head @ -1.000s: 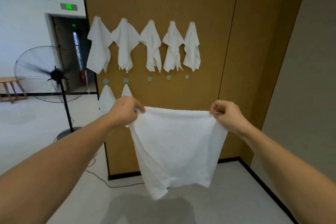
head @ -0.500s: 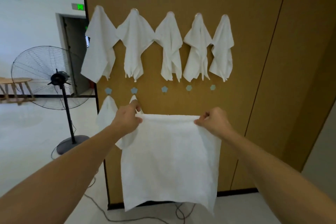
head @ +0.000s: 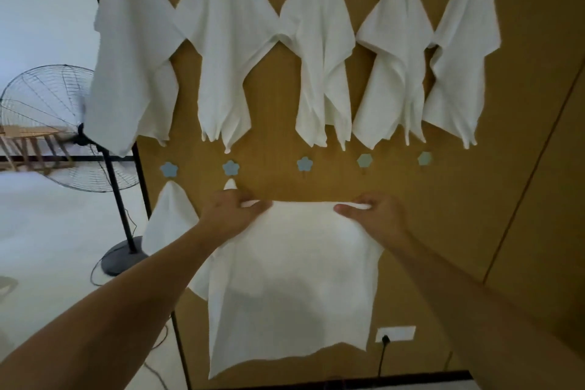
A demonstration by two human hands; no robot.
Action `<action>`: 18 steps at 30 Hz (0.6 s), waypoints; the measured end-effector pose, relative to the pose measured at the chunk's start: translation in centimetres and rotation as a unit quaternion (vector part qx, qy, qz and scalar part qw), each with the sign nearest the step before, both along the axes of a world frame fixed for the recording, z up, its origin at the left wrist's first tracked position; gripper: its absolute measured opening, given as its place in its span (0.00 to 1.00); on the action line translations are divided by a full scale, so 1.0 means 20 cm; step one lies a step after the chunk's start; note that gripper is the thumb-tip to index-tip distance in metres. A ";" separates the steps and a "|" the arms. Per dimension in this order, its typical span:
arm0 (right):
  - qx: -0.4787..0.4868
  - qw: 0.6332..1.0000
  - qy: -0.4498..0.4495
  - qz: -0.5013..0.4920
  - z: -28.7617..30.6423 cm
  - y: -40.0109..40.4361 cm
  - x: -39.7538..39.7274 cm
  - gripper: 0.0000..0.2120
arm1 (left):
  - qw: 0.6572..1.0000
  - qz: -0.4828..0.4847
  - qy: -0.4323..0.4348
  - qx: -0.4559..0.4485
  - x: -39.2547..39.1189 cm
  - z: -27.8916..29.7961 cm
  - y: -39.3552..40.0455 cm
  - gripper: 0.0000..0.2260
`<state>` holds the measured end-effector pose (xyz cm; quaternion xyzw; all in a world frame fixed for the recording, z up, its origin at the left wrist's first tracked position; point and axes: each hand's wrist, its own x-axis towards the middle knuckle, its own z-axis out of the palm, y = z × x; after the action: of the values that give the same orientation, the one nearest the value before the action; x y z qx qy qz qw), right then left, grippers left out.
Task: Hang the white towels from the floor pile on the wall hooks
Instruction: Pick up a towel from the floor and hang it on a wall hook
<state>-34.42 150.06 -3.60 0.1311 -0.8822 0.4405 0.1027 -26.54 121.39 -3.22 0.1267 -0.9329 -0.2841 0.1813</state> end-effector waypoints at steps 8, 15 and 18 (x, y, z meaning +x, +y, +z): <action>-0.044 0.996 0.076 0.001 -0.14 -0.23 -0.86 0.07 | 0.993 0.068 0.089 -0.048 -0.79 -0.05 0.03 0.13; -0.073 0.983 0.169 0.002 -0.30 -0.43 -1.21 0.08 | 0.978 0.093 0.140 -0.120 -1.18 -0.20 0.01 0.11; -0.066 0.967 0.240 -0.045 -0.46 -0.48 -1.23 0.15 | 0.973 0.075 0.156 -0.155 -1.22 -0.31 0.02 0.09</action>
<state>-58.95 140.43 -12.77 0.1861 -0.8055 0.4482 0.3400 -50.89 121.81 -9.51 0.1210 -0.9136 -0.1380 0.3628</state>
